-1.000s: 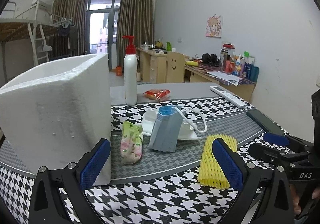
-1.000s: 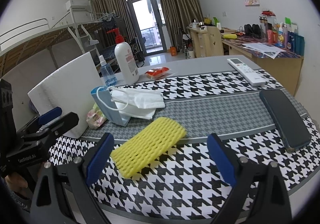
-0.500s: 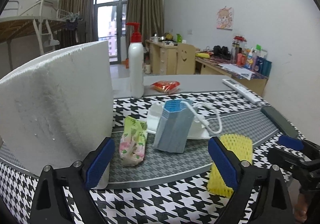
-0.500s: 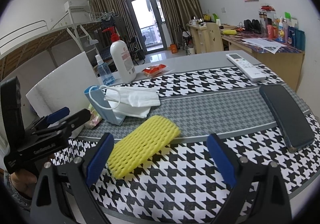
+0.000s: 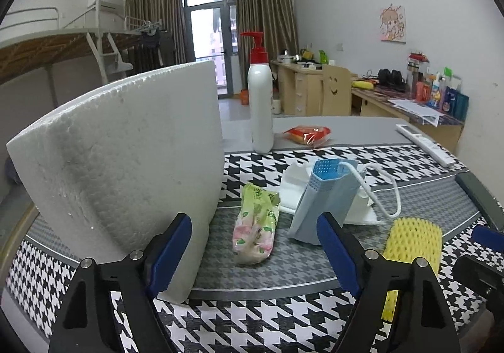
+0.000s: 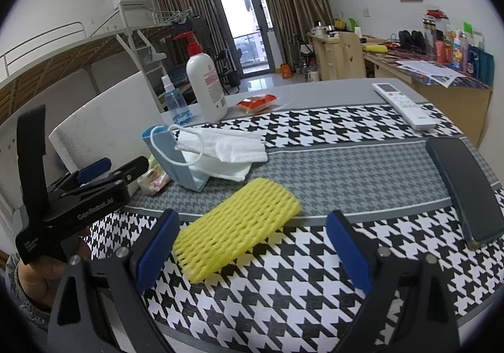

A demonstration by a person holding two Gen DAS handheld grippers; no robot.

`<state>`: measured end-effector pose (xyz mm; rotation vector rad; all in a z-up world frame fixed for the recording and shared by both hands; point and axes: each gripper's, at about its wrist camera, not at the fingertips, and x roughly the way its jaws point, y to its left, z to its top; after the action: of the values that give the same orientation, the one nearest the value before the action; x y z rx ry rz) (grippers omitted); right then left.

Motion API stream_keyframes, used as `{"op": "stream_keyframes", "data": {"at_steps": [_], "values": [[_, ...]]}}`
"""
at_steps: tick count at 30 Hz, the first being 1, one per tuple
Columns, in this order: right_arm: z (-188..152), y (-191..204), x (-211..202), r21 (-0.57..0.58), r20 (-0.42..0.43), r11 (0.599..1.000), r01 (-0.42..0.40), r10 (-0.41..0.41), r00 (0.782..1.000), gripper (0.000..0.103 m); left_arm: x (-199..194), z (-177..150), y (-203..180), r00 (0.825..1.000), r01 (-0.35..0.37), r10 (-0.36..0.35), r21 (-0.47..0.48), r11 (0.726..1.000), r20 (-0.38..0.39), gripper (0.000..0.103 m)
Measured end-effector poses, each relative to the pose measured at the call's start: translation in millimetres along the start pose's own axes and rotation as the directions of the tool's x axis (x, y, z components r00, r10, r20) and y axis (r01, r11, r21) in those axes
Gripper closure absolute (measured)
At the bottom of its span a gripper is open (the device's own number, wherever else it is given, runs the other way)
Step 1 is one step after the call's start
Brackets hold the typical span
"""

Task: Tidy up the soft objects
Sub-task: 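Close the left gripper on the floral wipe pack while the right gripper closes on the yellow mesh sleeve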

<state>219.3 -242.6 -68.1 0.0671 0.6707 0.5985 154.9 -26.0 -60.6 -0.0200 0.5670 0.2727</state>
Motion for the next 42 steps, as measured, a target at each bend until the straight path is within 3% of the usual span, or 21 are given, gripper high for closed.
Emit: {"op": "stream_keyframes", "data": {"at_steps": [4, 9, 13, 20, 26, 31, 37, 42], "values": [[0.2, 2.2, 3.2, -0.004, -0.013, 1.0, -0.012, 0.012, 1.0, 0.007, 8.9, 1.8, 4.2, 0.999, -0.017, 0.016, -0.013, 1.0, -0.036, 0.031], [0.9, 8.1, 7.6, -0.011, -0.024, 1.0, -0.022, 0.022, 0.999, 0.007, 19.3, 3.5, 3.1, 0.996, 0.002, -0.002, -0.006, 1.0, -0.089, 0.031], [1.6, 11.8, 8.0, -0.019, -0.025, 1.0, -0.024, 0.024, 0.999, 0.007, 29.8, 5.9, 1.3, 0.991, -0.005, 0.006, 0.004, 1.0, -0.133, 0.042], [2.5, 16.0, 12.7, -0.029, -0.037, 0.999, -0.027, 0.026, 0.999, 0.007, 38.7, 5.1, 4.9, 0.984, -0.019, 0.017, -0.009, 1.0, -0.178, 0.046], [2.9, 17.5, 21.7, -0.027, -0.067, 0.999, -0.025, 0.023, 0.998, 0.007, 45.5, 1.8, 5.9, 0.974, 0.019, -0.024, -0.024, 1.0, -0.224, 0.046], [2.4, 18.0, 31.7, -0.018, -0.106, 1.0, -0.007, 0.005, 0.994, 0.007, 53.6, -1.0, 7.8, 0.961, 0.041, -0.05, -0.037, 0.998, -0.274, 0.059], [2.1, 19.8, 40.9, -0.014, -0.145, 1.0, 0.028, -0.03, 0.989, 0.007, 58.2, -2.9, 7.5, 0.948, 0.077, -0.087, -0.043, 0.996, -0.306, 0.064], [2.1, 22.9, 45.5, -0.02, -0.165, 0.999, 0.038, -0.041, 0.986, 0.016, 58.1, -2.7, 7.8, 0.947, 0.088, -0.097, -0.041, 0.995, -0.306, 0.068]]}}
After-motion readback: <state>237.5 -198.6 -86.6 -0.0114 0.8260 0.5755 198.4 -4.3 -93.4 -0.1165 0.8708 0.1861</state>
